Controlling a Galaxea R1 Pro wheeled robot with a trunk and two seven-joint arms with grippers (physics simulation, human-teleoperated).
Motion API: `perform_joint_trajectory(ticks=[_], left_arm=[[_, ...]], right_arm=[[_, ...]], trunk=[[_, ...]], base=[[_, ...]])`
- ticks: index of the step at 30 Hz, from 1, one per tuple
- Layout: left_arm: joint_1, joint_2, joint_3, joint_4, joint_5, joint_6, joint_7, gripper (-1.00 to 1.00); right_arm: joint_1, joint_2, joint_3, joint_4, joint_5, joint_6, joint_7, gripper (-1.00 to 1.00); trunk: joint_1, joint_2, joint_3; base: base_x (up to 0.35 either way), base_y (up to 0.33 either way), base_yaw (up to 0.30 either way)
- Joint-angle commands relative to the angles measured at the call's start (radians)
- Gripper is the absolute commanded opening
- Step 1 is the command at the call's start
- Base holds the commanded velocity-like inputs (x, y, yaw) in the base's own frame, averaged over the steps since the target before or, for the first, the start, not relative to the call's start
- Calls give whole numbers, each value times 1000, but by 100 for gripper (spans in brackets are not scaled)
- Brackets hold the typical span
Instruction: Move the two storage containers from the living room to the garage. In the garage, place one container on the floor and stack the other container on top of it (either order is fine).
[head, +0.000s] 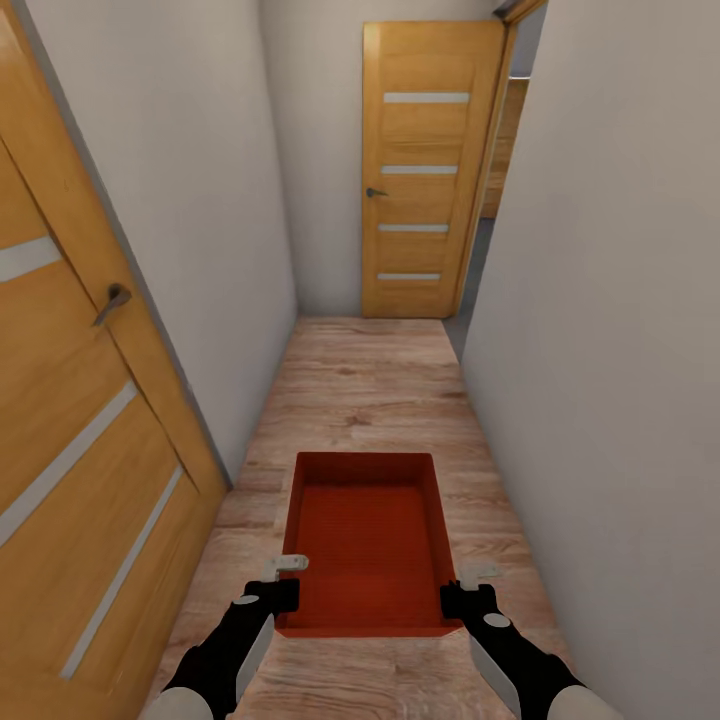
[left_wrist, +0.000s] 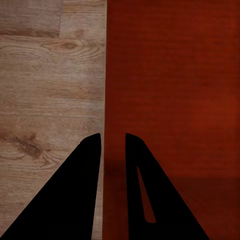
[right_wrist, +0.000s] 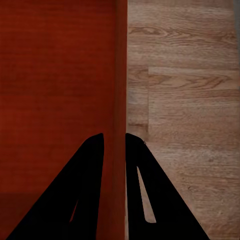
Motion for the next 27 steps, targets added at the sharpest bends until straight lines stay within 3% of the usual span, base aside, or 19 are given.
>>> perform_joint_trajectory(ticks=[1,27], left_arm=[[-1,1,0,-4,5,5,-82,-100],[-1,1,0,-5,7,5,-82,-100]], right_arm=[[-1,-29,14,25,-17,-2,-3,-100],[-1,-28,14,25,-17,-2,-3,-100]], trunk=[[1,-1,-1],[1,-1,-1]], base=[[335,0,0],[334,0,0]])
